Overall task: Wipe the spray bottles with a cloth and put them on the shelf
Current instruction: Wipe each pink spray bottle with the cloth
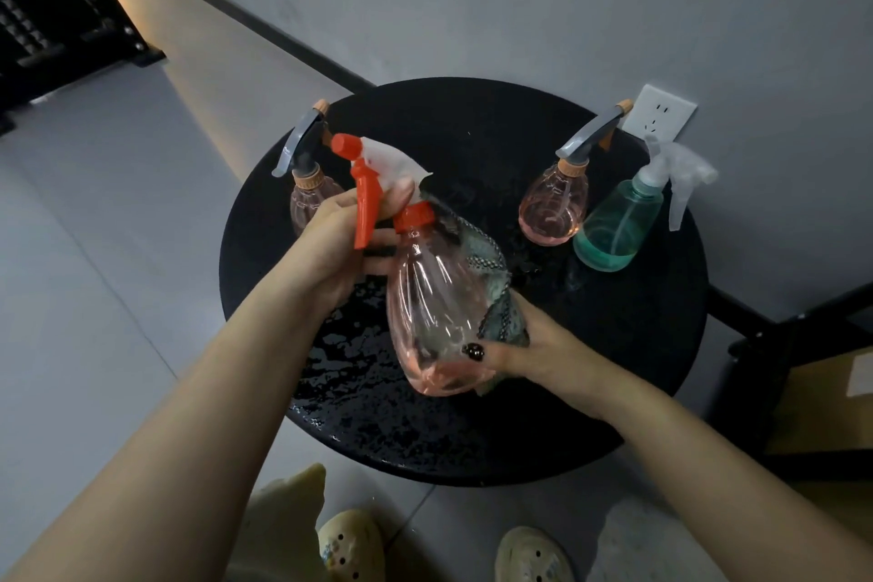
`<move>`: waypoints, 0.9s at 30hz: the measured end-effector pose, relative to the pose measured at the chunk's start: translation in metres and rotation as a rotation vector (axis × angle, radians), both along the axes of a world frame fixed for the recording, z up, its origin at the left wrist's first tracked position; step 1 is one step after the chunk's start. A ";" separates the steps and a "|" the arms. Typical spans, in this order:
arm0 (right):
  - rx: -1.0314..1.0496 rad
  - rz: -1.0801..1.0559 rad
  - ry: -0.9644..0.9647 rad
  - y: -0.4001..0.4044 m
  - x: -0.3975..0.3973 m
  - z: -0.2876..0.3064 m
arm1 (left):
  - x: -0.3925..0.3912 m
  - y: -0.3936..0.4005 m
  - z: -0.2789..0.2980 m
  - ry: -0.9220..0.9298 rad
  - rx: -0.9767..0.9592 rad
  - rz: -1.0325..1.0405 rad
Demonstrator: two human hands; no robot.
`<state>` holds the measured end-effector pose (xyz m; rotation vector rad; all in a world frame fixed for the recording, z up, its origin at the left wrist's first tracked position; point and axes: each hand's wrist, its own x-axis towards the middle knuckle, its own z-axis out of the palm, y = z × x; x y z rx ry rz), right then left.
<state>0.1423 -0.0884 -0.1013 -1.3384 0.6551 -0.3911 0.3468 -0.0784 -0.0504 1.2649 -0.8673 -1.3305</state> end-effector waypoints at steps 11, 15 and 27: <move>0.057 -0.206 -0.118 0.011 0.010 -0.008 | 0.018 -0.006 0.002 0.014 -0.021 -0.092; 0.047 -0.162 -0.132 0.016 0.013 -0.006 | 0.043 0.000 0.001 0.250 -0.027 -0.257; -0.009 -0.449 -0.087 0.012 0.017 -0.011 | -0.009 0.024 -0.017 -0.062 0.191 -0.073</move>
